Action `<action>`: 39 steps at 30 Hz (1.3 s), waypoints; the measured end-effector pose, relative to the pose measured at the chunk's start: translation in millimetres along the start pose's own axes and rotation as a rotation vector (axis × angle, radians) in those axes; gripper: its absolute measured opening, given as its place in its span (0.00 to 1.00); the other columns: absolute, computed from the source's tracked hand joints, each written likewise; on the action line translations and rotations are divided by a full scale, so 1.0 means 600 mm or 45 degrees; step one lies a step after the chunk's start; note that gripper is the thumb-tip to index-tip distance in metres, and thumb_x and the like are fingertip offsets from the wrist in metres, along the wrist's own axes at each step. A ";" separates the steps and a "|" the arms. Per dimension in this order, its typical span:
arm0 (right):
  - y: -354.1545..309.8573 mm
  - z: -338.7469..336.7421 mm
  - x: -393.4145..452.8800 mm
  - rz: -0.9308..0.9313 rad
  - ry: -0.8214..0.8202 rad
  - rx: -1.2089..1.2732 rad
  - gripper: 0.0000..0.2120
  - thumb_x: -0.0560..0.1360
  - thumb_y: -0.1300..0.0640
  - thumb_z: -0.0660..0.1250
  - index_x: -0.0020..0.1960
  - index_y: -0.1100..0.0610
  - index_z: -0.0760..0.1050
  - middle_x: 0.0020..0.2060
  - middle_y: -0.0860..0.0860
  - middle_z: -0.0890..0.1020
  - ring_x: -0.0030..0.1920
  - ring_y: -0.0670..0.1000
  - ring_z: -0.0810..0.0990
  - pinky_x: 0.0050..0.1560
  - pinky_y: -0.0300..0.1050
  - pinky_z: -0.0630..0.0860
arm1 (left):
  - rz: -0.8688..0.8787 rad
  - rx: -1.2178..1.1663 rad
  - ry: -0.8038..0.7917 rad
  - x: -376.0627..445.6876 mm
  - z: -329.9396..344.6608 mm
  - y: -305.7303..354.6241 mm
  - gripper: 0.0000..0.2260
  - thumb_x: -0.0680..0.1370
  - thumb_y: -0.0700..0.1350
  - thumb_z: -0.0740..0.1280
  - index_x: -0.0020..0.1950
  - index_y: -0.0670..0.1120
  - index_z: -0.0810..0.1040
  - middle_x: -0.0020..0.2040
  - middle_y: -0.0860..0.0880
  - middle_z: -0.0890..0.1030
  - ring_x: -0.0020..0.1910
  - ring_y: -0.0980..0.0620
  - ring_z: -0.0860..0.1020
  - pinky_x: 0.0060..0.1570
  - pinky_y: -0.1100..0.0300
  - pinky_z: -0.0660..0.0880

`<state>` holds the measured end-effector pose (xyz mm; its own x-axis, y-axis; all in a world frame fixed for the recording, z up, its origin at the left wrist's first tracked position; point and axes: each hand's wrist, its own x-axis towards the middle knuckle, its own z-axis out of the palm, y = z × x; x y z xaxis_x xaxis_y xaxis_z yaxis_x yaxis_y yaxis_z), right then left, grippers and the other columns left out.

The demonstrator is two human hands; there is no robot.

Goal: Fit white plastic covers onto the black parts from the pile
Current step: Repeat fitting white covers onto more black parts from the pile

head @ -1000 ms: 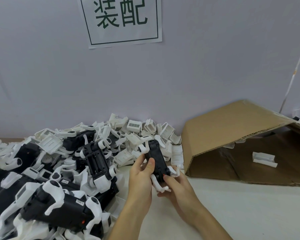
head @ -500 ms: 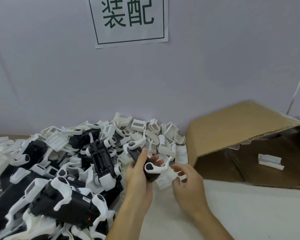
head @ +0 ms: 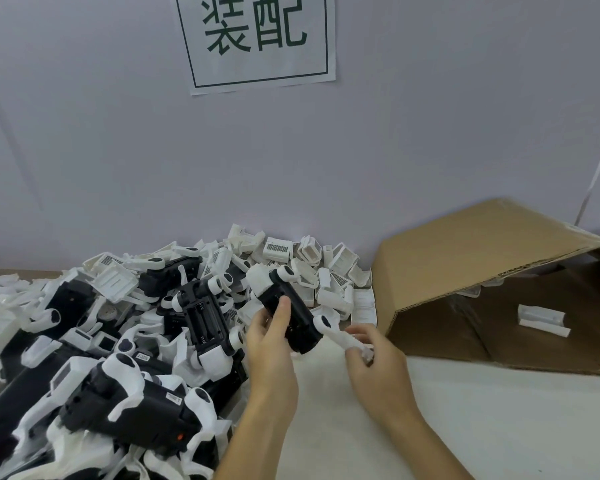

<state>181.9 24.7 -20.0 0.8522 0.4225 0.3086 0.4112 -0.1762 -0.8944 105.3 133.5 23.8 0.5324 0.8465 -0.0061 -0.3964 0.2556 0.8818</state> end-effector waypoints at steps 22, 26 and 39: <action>0.010 -0.007 0.004 0.024 0.118 0.461 0.27 0.78 0.57 0.71 0.75 0.51 0.68 0.56 0.46 0.79 0.52 0.37 0.77 0.49 0.26 0.72 | 0.179 0.289 -0.104 -0.009 -0.005 0.001 0.07 0.80 0.40 0.67 0.55 0.50 0.82 0.45 0.55 0.86 0.44 0.60 0.84 0.39 0.68 0.77; 0.005 0.001 0.003 -0.016 0.178 0.495 0.22 0.73 0.57 0.76 0.63 0.49 0.71 0.53 0.47 0.82 0.50 0.42 0.81 0.51 0.38 0.78 | 0.135 0.308 -0.239 -0.015 0.001 0.000 0.14 0.82 0.37 0.60 0.55 0.53 0.80 0.44 0.60 0.86 0.43 0.67 0.81 0.38 0.76 0.72; -0.027 0.015 -0.010 -0.279 0.271 0.260 0.13 0.73 0.41 0.69 0.53 0.47 0.82 0.42 0.42 0.78 0.44 0.43 0.80 0.39 0.30 0.74 | 0.123 0.444 -0.602 -0.039 0.021 -0.009 0.09 0.81 0.39 0.65 0.60 0.46 0.79 0.51 0.47 0.85 0.49 0.53 0.83 0.44 0.62 0.78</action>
<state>167.3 33.0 -10.4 0.8080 0.2326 0.5413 0.5368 0.0880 -0.8391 104.4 106.2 24.8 0.8131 0.5381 0.2222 -0.2332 -0.0487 0.9712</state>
